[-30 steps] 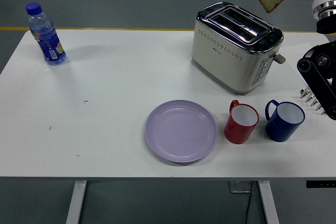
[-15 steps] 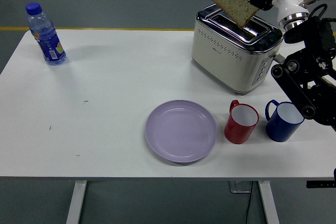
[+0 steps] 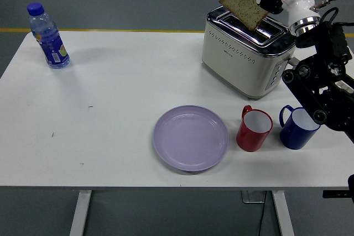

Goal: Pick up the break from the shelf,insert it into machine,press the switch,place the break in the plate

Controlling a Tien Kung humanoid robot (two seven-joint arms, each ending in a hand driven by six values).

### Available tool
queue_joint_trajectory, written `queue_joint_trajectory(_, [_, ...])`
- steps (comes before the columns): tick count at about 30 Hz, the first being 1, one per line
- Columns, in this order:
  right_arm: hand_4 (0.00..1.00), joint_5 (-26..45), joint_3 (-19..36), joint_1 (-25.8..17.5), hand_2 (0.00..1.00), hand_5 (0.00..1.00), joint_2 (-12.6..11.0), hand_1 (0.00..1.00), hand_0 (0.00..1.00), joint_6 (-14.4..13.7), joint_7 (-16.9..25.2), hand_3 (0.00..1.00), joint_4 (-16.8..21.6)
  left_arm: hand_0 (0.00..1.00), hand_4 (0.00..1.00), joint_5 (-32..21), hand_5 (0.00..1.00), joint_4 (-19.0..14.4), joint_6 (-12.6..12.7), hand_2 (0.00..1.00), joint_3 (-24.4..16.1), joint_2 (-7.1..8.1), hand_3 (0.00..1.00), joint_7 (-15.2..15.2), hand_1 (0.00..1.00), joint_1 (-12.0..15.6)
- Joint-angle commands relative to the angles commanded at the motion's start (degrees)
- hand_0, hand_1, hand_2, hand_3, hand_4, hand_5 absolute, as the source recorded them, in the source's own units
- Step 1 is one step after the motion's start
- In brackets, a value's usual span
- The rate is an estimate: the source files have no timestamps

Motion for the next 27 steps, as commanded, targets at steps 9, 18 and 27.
queue_joint_trajectory(9, [0.453,-0.58,-0.09,0.29,0.326,0.002,0.63,0.248,0.202,-0.21,0.2,0.432,-3.36,0.659,0.439,0.09,0.873,0.0,0.03,0.664,-0.08,-0.05,0.613,0.04,0.618,-0.04])
queue_joint_trajectory(18, [0.448,-1.36,-0.03,0.83,0.326,0.002,1.01,0.249,0.204,-0.35,0.48,0.433,-6.12,0.659,0.439,0.04,0.873,0.0,0.04,0.663,-0.01,-0.03,0.613,0.04,0.618,-0.15])
queue_joint_trajectory(27, [0.441,-2.65,-0.52,1.03,0.335,0.002,1.27,0.261,0.217,1.18,-1.61,0.447,-8.26,0.659,0.442,0.3,0.874,0.0,0.05,0.664,-0.11,-0.06,0.613,0.11,0.618,-0.14])
